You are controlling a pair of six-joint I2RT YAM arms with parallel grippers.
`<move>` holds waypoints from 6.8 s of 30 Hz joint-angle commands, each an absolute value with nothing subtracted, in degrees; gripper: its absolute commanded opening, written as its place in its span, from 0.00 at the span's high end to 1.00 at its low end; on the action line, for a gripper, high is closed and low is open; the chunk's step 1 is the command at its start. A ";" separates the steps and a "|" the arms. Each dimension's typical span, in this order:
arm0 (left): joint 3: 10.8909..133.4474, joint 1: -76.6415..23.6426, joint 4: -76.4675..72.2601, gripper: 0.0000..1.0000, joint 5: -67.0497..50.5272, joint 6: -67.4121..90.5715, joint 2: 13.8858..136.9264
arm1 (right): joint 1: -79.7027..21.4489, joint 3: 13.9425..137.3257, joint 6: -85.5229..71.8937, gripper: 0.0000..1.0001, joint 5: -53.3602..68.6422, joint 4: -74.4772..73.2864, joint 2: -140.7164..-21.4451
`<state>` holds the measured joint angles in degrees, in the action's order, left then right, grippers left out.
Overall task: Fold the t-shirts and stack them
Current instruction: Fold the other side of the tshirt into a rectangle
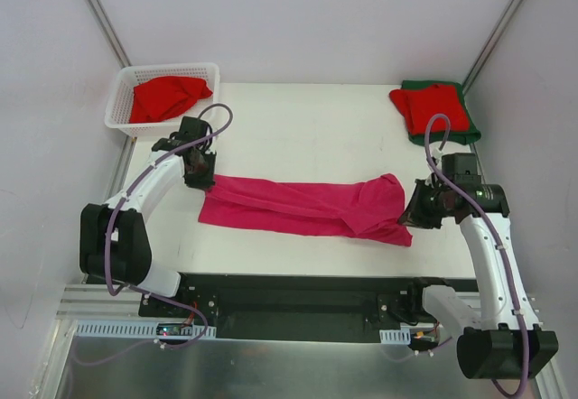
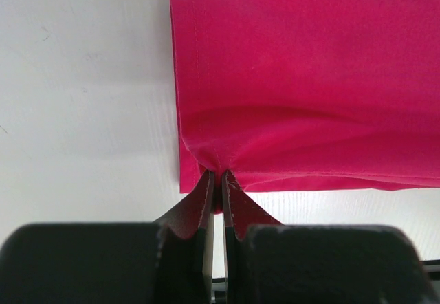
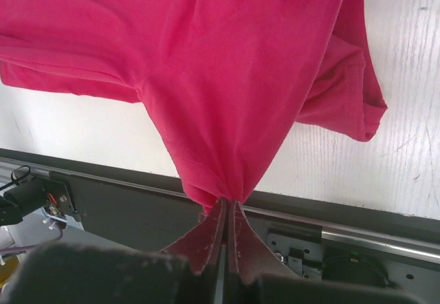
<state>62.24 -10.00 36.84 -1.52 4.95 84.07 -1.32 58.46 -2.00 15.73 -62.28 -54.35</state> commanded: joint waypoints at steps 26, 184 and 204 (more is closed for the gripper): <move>64.95 -11.95 46.05 1.00 -2.99 6.42 89.64 | -5.89 54.93 -5.10 0.99 12.92 -59.68 -57.13; 57.04 -14.33 24.79 0.01 -17.05 16.52 74.62 | -62.67 45.61 -21.00 0.66 -32.52 -34.63 -87.36; 56.95 -14.33 24.78 0.01 -17.31 16.35 74.97 | -64.95 48.86 -24.17 0.99 -33.13 -42.88 -82.71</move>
